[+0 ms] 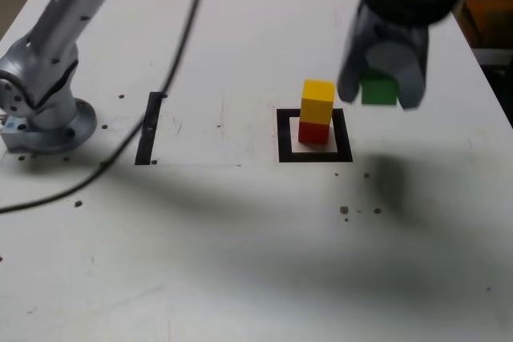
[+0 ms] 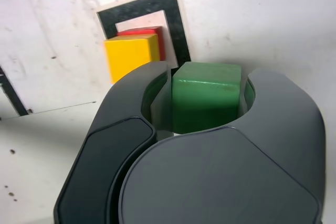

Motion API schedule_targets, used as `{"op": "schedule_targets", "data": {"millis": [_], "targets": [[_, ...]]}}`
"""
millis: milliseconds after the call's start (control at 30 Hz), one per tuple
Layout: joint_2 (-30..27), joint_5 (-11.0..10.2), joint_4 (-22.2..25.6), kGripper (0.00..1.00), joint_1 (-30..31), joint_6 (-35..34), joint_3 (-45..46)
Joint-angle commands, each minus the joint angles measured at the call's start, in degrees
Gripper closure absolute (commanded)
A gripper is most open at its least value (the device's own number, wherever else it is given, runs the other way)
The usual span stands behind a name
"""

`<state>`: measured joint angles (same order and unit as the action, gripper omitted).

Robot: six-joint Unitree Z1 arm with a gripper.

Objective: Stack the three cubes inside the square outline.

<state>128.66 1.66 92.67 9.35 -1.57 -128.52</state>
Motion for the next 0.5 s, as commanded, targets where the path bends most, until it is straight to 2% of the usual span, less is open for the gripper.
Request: {"op": "schedule_targets", "data": {"millis": [0, 200, 467], "targets": [[-2.8, -0.5, 1.3, 0.79, -0.1, 0.0, 1.8], [-8.2, -1.0, 1.3, 0.81, -0.1, -0.5, 7.2], [-11.4, -1.6, 1.4, 0.82, -0.3, -1.7, 12.8]]}}
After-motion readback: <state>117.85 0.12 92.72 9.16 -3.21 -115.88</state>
